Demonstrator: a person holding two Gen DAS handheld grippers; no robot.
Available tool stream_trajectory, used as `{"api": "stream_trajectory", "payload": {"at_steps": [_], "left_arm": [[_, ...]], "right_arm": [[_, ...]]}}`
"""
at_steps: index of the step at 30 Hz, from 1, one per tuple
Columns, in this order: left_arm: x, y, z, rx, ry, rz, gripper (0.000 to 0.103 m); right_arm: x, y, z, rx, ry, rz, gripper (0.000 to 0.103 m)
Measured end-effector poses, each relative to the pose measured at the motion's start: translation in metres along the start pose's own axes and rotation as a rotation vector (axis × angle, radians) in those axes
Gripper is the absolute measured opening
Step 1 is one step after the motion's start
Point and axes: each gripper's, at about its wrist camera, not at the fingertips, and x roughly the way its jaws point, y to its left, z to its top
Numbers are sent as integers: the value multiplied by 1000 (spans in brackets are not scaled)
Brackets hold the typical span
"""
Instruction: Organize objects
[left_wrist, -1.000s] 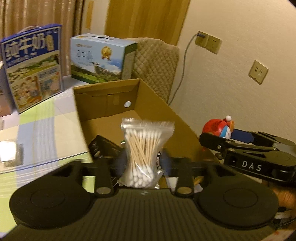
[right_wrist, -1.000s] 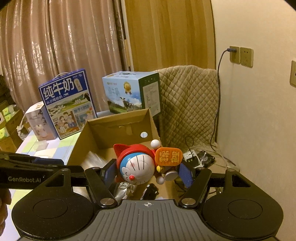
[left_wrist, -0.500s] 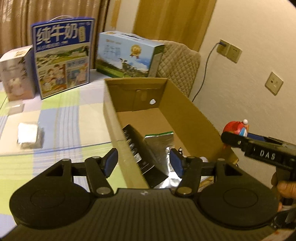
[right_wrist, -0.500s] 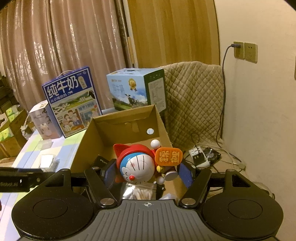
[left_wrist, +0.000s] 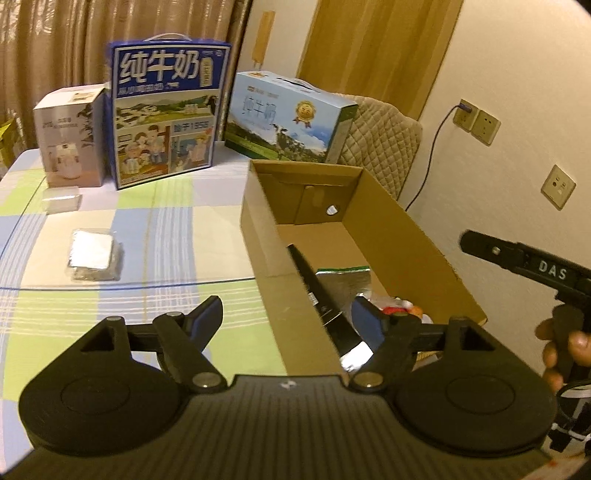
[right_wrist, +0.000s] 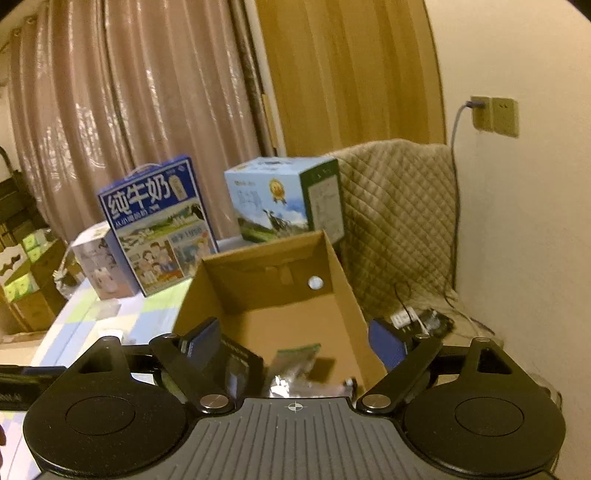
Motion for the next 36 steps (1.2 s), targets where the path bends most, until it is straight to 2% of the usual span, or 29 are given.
{"api": "stream_trajectory", "payload": {"at_steps": [6, 12, 20, 36], "left_arm": [[-19, 19, -14, -32, -4, 33, 78], [-47, 41, -32, -60, -13, 75, 85], [-86, 79, -51, -101, -46, 164, 94], [-134, 136, -65, -163, -87, 277, 101]], "right_arm": [[-21, 6, -11, 51, 29, 4, 84], [-39, 32, -17, 43, 31, 41, 84], [-50, 81, -25, -22, 41, 111, 84], [-40, 157, -40, -139, 84, 209, 84]]}}
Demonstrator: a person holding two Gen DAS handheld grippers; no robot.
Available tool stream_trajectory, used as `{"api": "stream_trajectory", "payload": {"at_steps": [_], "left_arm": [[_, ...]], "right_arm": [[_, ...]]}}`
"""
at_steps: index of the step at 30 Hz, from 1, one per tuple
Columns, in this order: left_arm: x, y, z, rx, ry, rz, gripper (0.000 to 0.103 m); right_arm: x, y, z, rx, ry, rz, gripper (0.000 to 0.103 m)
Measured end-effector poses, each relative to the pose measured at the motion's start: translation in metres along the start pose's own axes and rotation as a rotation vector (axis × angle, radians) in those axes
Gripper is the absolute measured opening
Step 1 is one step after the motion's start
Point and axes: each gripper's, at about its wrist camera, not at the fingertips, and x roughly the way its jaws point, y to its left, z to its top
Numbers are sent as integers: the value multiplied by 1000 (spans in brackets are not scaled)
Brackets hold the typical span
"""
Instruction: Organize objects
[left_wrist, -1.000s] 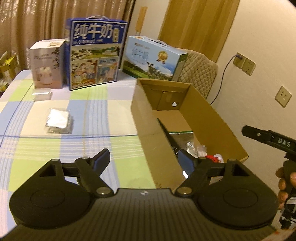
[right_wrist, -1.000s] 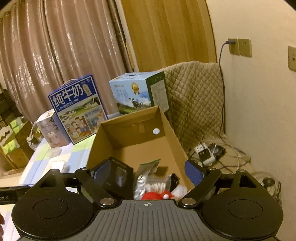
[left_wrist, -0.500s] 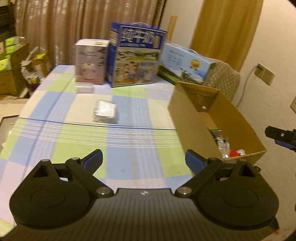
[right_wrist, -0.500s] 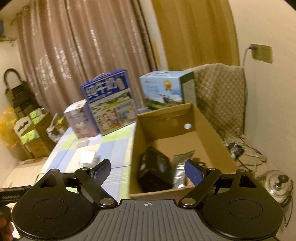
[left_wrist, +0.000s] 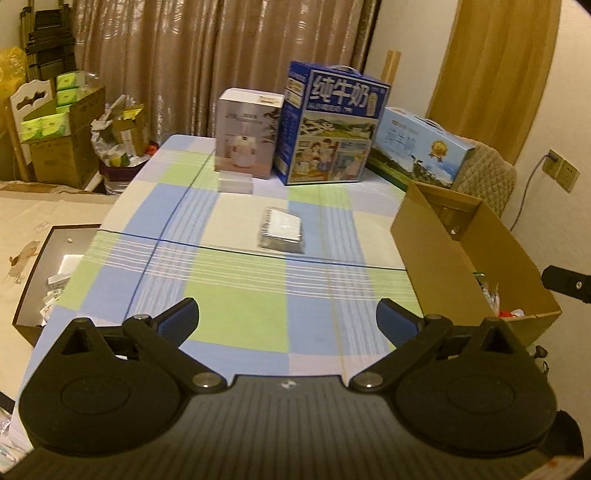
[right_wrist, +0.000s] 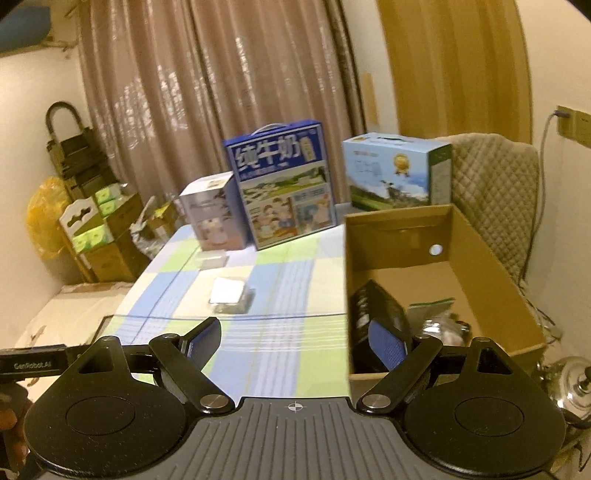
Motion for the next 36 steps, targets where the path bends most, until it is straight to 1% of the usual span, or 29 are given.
{"api": "stream_trajectory", "payload": {"at_steps": [9, 15, 18, 21, 26, 30, 36], "left_arm": [[3, 25, 0, -25, -4, 43, 102], [11, 41, 9, -34, -17, 71, 102], [19, 50, 19, -32, -28, 84, 102], [30, 58, 30, 1, -56, 117, 102], [63, 77, 45, 10, -78, 167, 102], [94, 96, 53, -37, -78, 182, 102], [144, 120, 63, -101, -62, 198, 102]], "right_arm": [[22, 22, -5, -38, 27, 28, 84], [54, 46, -5, -89, 40, 51, 84], [81, 59, -5, -106, 47, 57, 84], [109, 68, -4, -112, 57, 62, 84], [166, 79, -5, -110, 82, 73, 84], [211, 88, -8, -108, 98, 80, 84], [267, 95, -13, -124, 92, 81, 84]]}}
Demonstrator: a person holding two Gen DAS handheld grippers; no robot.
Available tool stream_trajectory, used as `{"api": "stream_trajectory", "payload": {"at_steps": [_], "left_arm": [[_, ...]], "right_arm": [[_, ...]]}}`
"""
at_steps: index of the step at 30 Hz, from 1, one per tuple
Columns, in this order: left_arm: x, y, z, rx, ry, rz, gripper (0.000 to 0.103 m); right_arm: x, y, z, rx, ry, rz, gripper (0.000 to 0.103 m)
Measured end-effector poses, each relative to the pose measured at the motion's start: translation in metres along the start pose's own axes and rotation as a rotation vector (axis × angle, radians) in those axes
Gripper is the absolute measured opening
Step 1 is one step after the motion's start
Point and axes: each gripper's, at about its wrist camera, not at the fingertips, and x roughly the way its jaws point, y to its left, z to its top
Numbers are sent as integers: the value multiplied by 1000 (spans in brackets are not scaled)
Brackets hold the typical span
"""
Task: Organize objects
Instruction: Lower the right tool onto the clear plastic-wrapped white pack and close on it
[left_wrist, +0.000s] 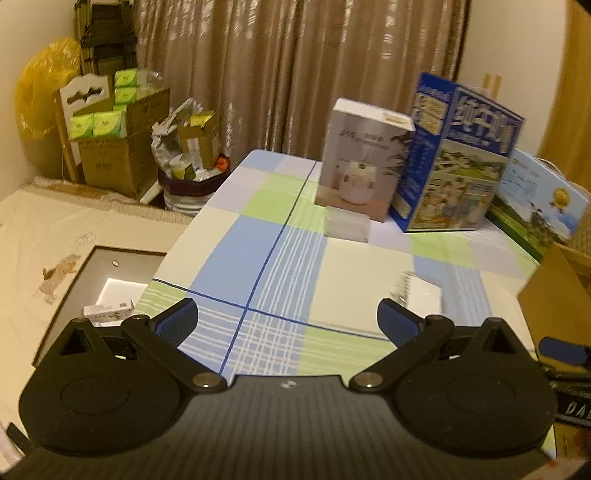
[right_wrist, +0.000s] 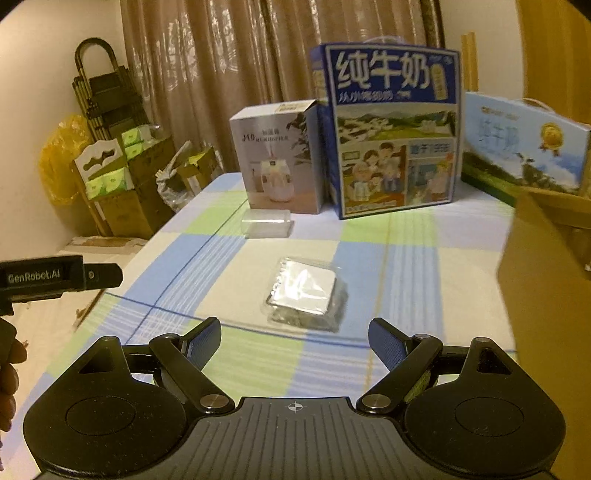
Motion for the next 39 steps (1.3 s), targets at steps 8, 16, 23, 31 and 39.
{"api": "stream_trajectory", "payload": {"at_steps": [8, 16, 23, 31, 39], "left_arm": [[65, 8, 7, -36, 34, 12, 102], [102, 8, 5, -25, 54, 7, 102], [119, 7, 3, -16, 71, -3, 102], [129, 0, 1, 15, 81, -25, 102], [142, -7, 5, 41, 80, -51, 102]], "right_arm": [[60, -4, 1, 3, -1, -21, 84], [108, 1, 4, 2, 19, -53, 84], [128, -4, 1, 31, 53, -71, 84], [127, -5, 2, 2, 41, -77, 69], [127, -27, 14, -5, 30, -109, 67]]}}
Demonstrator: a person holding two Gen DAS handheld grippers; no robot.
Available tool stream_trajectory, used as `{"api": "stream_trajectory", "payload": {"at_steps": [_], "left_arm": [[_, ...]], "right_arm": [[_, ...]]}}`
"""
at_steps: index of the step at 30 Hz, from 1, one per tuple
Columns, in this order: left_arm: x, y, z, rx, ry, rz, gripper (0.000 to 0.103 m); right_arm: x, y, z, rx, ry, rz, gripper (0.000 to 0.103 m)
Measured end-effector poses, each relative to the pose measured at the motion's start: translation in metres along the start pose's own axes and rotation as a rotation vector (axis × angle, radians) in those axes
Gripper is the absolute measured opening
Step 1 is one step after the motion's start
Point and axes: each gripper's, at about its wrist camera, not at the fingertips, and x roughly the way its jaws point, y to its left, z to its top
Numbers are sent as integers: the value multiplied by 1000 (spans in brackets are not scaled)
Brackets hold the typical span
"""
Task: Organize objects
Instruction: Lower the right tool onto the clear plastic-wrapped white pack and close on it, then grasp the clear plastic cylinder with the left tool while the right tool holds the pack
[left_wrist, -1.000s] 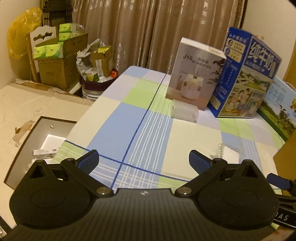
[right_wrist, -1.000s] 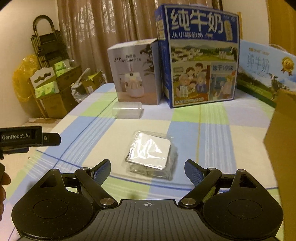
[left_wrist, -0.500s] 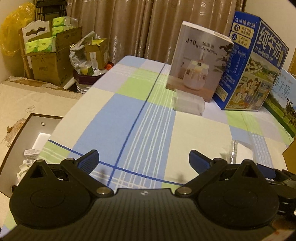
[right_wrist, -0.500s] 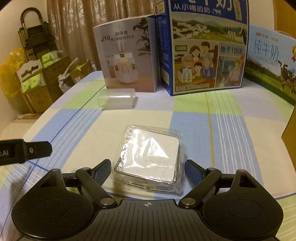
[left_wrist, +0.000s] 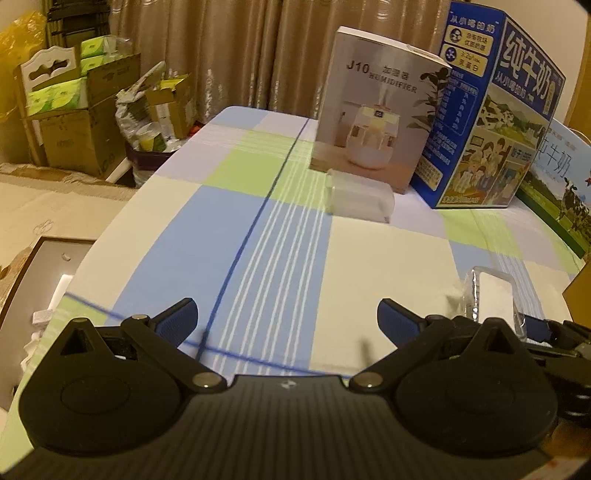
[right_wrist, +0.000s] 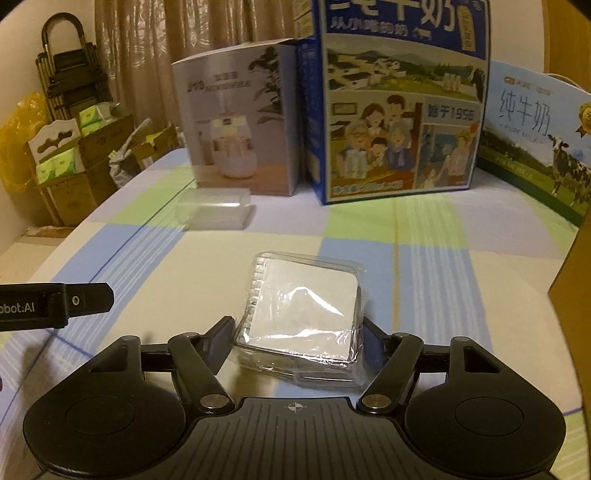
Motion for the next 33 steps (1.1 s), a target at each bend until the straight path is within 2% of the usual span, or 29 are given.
{"api": "stream_trajectory", "payload": {"at_steps": [8, 16, 25, 33], "left_arm": [[30, -21, 24, 44, -34, -76, 102], [68, -51, 55, 113, -77, -89, 102], [111, -74, 67, 196, -61, -49, 101], [130, -77, 73, 197, -63, -1, 92]], "right_arm": [[8, -32, 13, 17, 0, 4, 67], [19, -47, 19, 33, -9, 1, 67], [30, -50, 25, 37, -29, 16, 67], [28, -50, 25, 57, -28, 19, 67]]}}
